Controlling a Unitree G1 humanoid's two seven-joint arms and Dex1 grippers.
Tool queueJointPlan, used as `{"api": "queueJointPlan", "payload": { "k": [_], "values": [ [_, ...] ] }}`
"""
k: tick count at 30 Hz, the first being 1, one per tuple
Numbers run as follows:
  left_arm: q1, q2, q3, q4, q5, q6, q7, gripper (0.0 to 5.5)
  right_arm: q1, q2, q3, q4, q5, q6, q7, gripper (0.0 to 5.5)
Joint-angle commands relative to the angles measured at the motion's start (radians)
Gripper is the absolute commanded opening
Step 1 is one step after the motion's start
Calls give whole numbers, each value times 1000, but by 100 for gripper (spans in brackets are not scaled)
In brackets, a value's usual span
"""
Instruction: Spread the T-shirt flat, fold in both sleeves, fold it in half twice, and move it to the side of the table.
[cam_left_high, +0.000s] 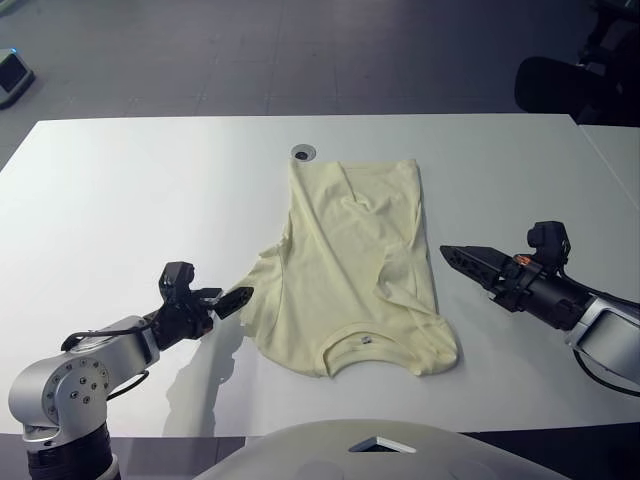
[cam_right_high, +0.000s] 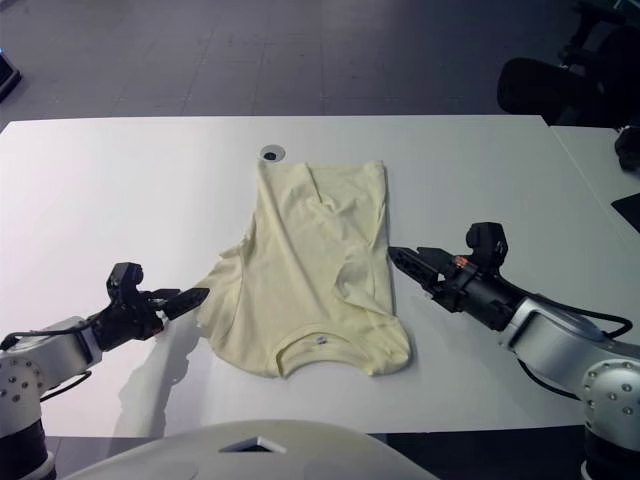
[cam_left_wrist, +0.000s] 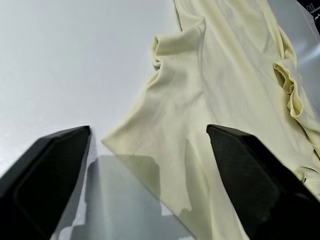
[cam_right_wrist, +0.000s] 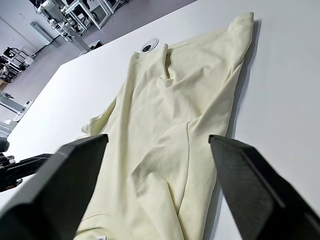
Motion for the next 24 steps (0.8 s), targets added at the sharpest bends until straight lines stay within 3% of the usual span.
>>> {"api": "queueJointPlan", "payload": {
  "k": [1, 7, 16, 22, 24],
  "values": [
    [39, -15, -16, -5, -14, -3, -10, 360, -21, -38, 26, 13, 12, -8, -8, 455],
    [54, -12, -33, 12, 20, -44, 3, 259, -25, -56, 45, 26, 14, -22, -4, 540],
    [39, -40, -57, 45, 51, -103, 31, 91, -44, -74, 64, 53, 5, -24, 4, 540],
    [45, -27, -52, 60, 56, -124, 25, 2, -38, -73, 67, 67, -13, -23, 7, 540],
    [39, -19, -45, 81, 69, -136, 26, 2, -35, -71, 67, 73, -21, -24, 4, 540]
  ]
}}
